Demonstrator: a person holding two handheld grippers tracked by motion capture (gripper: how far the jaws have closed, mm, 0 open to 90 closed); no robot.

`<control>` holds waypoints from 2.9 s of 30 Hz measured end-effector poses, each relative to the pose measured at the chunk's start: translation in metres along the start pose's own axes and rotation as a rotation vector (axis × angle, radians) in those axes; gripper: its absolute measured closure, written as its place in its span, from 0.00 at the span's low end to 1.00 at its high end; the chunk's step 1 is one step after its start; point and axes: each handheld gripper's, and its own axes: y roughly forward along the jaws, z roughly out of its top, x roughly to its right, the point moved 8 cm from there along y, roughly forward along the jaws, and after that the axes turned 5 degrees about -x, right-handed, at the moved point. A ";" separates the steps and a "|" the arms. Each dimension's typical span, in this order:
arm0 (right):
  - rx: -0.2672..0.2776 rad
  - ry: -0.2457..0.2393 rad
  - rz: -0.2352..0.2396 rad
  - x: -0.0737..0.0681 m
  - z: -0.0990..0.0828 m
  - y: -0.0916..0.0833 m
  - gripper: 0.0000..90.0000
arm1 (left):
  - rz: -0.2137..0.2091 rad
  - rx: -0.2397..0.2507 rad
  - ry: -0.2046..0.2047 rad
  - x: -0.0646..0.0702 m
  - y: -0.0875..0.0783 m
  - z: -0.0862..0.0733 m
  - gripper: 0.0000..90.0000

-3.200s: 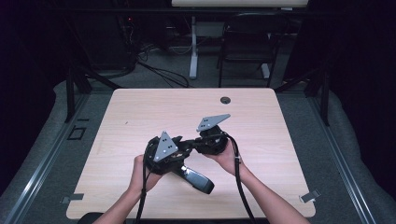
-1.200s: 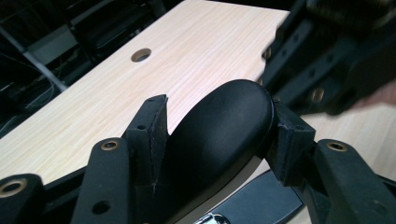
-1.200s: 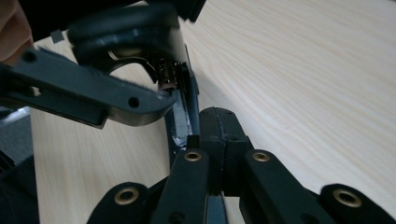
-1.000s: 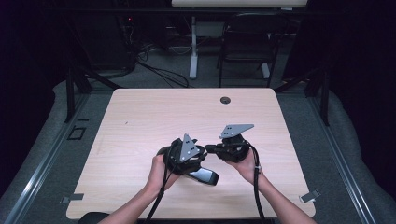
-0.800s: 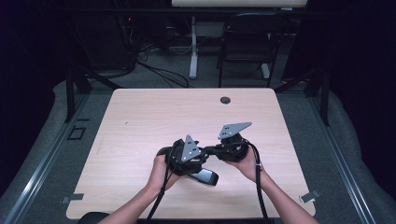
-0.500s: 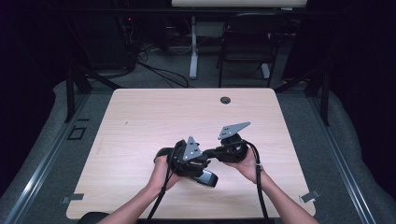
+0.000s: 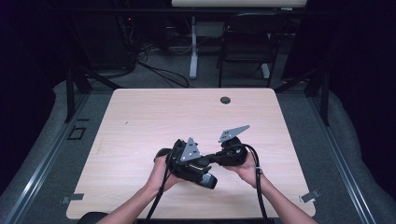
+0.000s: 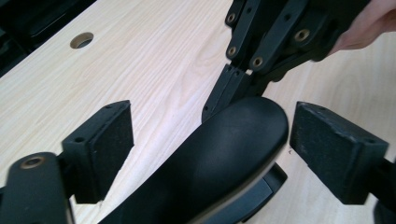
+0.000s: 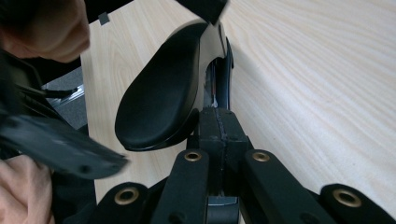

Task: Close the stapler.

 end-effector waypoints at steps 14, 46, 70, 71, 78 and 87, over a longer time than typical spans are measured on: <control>-0.091 0.045 0.026 0.007 -0.025 0.017 1.00 | 0.093 0.023 -0.153 -0.051 -0.043 -0.034 0.06; 0.015 -0.049 -0.018 -0.039 0.012 -0.023 1.00 | 0.193 -0.121 -0.411 -0.131 -0.041 -0.111 0.00; -0.207 -0.258 -0.192 -0.036 -0.006 0.000 1.00 | 0.162 -0.142 -0.415 -0.132 -0.036 -0.115 0.00; -0.209 -0.266 -0.204 -0.035 -0.005 -0.001 1.00 | 0.164 -0.142 -0.415 -0.132 -0.036 -0.115 0.00; -0.186 -0.272 -0.273 -0.022 -0.002 -0.010 1.00 | 0.153 -0.153 -0.414 -0.131 -0.034 -0.115 0.00; -0.212 -0.288 -0.164 -0.032 -0.009 0.003 1.00 | 0.150 -0.157 -0.411 -0.131 -0.033 -0.116 0.00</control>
